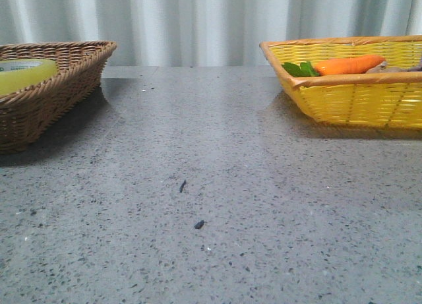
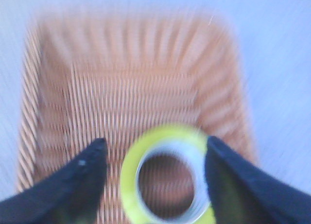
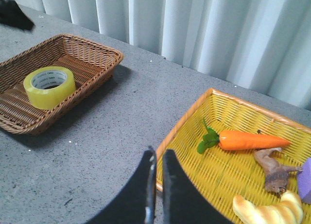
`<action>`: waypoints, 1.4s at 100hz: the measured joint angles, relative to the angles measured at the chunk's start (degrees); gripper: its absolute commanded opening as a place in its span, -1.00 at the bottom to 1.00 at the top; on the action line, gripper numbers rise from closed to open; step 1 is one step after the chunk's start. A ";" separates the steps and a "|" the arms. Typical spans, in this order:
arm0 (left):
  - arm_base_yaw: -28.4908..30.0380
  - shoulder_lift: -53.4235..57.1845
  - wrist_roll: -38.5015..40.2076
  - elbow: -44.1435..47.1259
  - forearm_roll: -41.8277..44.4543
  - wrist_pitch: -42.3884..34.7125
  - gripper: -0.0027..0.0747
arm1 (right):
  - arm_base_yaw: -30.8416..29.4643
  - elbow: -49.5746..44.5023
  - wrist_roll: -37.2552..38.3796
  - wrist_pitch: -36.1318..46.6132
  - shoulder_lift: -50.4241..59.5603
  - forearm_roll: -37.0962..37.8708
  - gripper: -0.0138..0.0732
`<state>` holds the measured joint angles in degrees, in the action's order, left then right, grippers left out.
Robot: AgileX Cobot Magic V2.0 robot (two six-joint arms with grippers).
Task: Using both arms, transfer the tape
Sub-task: 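Lift the tape roll with the left gripper into the brown basket, then release the tape roll and raise the left gripper away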
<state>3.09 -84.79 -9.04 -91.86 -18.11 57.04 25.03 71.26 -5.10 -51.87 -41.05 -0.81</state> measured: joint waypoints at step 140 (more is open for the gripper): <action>-12.11 82.52 -4.26 61.94 -1.16 -21.56 -0.98 | 0.00 -36.51 -0.11 23.41 35.11 7.95 -0.82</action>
<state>-9.02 -2.27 -13.30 -29.92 -19.27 35.48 25.03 34.75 -5.21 -28.46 -5.95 7.15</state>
